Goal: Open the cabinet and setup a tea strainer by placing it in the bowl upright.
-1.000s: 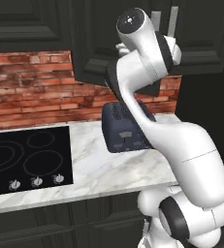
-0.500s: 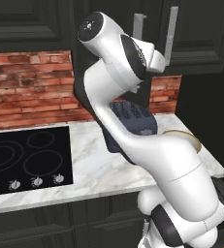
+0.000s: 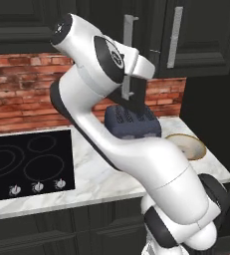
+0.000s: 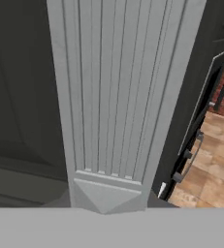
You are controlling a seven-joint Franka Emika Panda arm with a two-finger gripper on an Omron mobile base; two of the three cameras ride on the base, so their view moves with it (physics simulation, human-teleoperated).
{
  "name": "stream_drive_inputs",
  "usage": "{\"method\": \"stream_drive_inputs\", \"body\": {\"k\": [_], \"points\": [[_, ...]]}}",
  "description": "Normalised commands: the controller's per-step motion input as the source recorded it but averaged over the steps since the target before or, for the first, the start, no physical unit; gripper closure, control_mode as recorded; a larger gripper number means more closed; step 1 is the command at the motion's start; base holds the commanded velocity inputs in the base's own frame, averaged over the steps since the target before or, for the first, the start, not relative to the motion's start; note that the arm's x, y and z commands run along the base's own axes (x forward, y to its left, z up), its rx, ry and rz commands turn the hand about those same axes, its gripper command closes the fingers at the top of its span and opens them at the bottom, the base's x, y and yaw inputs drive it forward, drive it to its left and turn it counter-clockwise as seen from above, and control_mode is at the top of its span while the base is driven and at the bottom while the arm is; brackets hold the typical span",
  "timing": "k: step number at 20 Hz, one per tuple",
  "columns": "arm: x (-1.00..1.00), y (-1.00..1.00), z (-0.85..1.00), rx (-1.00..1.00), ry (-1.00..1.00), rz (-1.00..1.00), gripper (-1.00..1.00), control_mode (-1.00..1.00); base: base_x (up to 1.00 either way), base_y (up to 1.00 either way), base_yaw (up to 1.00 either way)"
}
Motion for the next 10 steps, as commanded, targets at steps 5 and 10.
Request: {"method": "stream_drive_inputs", "body": {"k": [5,10], "points": [[0.0,0.14,0.0,-0.03,0.0,0.0,-1.0,-1.0,0.0,0.0,0.0],[-0.07,0.3,0.02,-0.05,0.0,-0.01,-1.0,-1.0,0.0,0.0,0.0]]}}
